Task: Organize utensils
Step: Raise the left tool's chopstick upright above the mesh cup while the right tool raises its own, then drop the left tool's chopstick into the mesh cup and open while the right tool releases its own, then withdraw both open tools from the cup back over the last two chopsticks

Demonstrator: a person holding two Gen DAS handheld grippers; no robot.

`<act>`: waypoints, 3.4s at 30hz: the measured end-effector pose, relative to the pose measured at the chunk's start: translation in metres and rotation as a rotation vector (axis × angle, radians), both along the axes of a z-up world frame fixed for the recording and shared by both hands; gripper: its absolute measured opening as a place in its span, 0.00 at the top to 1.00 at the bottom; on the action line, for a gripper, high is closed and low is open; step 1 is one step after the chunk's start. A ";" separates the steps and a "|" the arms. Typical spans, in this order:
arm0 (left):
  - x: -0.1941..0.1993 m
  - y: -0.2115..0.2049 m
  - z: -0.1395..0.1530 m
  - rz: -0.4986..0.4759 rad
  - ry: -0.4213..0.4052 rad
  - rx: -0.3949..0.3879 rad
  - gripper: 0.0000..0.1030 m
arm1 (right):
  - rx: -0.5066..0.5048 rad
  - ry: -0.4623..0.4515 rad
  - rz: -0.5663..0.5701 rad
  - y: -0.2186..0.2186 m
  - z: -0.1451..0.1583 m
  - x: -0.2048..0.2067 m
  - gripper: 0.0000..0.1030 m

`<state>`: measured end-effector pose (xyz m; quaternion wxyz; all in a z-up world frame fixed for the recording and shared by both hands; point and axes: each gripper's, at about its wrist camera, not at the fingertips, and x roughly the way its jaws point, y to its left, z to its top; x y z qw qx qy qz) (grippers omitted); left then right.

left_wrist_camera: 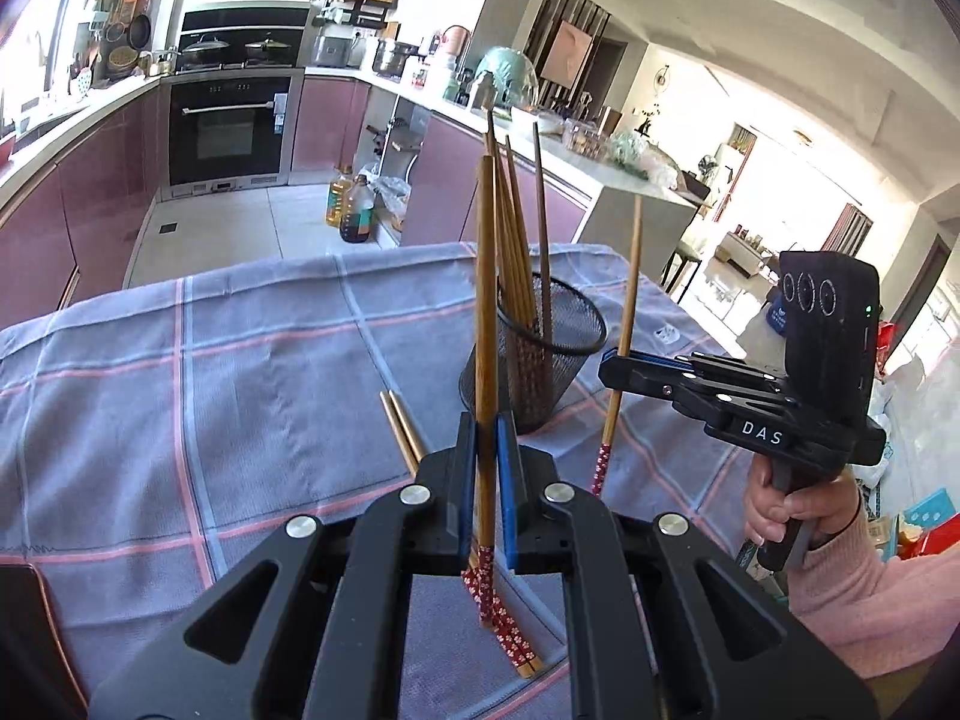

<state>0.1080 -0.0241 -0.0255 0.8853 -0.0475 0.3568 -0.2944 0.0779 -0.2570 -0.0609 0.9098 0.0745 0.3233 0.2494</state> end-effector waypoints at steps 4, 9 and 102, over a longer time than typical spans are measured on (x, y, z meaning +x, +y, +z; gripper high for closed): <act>0.001 0.001 0.011 -0.007 -0.020 -0.023 0.93 | 0.001 -0.023 -0.013 -0.005 0.007 0.000 0.94; 0.004 -0.005 0.022 -0.020 -0.044 -0.047 0.93 | 0.004 -0.057 -0.018 -0.011 0.020 0.002 0.94; 0.022 -0.004 -0.016 0.161 -0.062 0.126 0.37 | -0.027 0.019 0.125 0.021 -0.009 0.000 0.54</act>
